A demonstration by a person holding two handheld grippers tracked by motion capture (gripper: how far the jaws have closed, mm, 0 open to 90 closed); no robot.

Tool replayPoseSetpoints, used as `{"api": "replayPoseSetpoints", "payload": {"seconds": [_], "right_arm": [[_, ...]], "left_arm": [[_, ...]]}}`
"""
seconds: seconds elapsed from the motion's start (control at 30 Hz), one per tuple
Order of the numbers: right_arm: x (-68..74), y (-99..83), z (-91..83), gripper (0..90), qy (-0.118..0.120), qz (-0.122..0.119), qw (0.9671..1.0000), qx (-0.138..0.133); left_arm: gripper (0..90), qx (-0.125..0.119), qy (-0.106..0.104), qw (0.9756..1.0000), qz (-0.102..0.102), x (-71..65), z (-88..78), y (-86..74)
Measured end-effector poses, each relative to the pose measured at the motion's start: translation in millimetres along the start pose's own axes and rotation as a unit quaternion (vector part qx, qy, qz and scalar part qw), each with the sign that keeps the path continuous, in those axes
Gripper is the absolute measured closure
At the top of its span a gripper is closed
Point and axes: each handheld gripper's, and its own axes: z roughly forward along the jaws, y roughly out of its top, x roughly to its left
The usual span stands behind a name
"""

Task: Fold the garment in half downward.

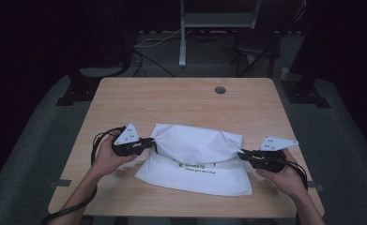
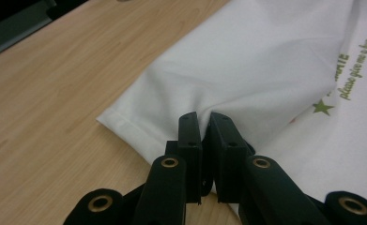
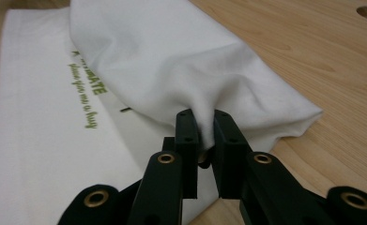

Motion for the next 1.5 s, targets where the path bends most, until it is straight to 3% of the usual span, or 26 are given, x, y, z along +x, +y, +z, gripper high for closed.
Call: {"api": "replayPoseSetpoints", "payload": {"seconds": [0.2,0.53,0.7,0.87,1.0,1.2,1.5], "right_arm": [[17.1,-0.7,-14.4,81.8,0.025,-0.016,0.9995,0.011],[30.0,-27.4,-11.8,80.6,0.041,-0.008,0.9981,0.045],[32.5,-30.0,-17.0,66.9,0.021,-0.009,0.999,0.038],[33.3,-24.2,-32.0,54.6,-0.014,-0.014,0.9998,0.004],[33.8,-26.0,-30.3,52.1,-0.014,-0.008,0.9999,0.002],[36.5,-34.7,-14.7,51.2,-0.006,0.002,0.9999,0.01],[37.4,-34.7,-11.6,50.9,-0.007,0.013,0.9999,0.007]], "left_arm": [[83.5,0.008,-0.022,0.9995,0.023,-15.3,-15.9,-1.9],[81.9,0.03,-0.059,0.9978,0.012,-33.2,-20.6,-28.8],[64.0,0.012,-0.042,0.999,-0.011,-33.0,-23.9,-33.9],[50.6,0.001,-0.019,0.9995,-0.026,-32.4,-32.8,-37.4],[49.3,-0.003,-0.016,0.9994,-0.032,-34.3,-34.4,-41.0],[49.3,-0.007,-0.018,0.9991,-0.037,-38.6,-28.2,-44.7],[48.7,-0.008,-0.021,0.9992,-0.034,-41.0,-17.5,-35.8]]}}
